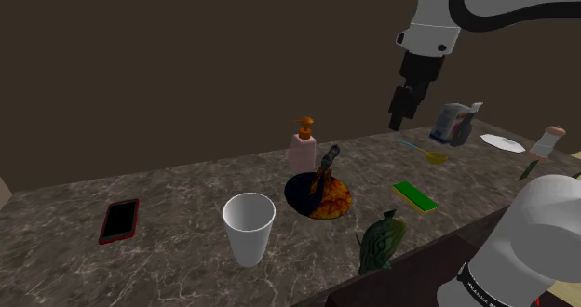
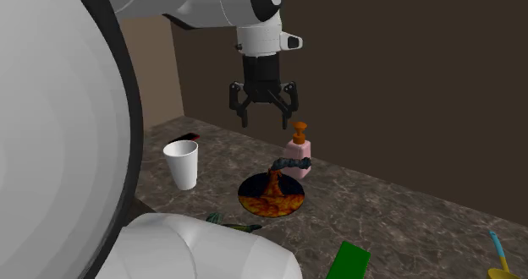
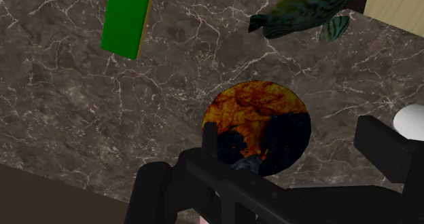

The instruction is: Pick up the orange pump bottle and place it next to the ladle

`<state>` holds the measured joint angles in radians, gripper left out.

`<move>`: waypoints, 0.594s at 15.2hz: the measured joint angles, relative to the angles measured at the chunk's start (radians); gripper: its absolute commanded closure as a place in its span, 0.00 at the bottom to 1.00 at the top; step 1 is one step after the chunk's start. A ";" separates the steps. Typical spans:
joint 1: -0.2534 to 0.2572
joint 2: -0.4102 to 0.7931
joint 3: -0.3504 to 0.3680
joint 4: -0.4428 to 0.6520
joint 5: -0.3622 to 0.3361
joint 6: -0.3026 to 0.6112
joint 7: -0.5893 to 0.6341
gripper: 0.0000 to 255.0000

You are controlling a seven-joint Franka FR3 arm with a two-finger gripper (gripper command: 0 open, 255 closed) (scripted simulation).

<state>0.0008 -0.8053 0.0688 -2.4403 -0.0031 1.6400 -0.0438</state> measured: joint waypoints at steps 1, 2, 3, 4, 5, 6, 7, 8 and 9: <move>0.000 0.000 0.000 0.000 0.000 0.000 0.000 0.00; -0.002 0.015 0.003 0.001 0.001 0.016 0.005 0.00; -0.005 0.038 0.005 0.007 0.001 0.037 0.012 0.00; -0.009 0.064 0.008 0.010 0.000 0.065 0.020 0.00; -0.012 0.093 0.012 0.011 0.000 0.098 0.029 0.00; -0.017 0.125 0.014 0.011 -0.001 0.136 0.038 0.00; -0.024 0.156 0.012 0.015 -0.006 0.169 0.041 0.00; -0.027 0.195 0.020 0.038 -0.005 0.191 0.055 0.00; -0.032 0.241 0.025 0.053 -0.008 0.227 0.066 0.00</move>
<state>-0.0310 -0.5643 0.0933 -2.3870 -0.0107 1.8668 0.0223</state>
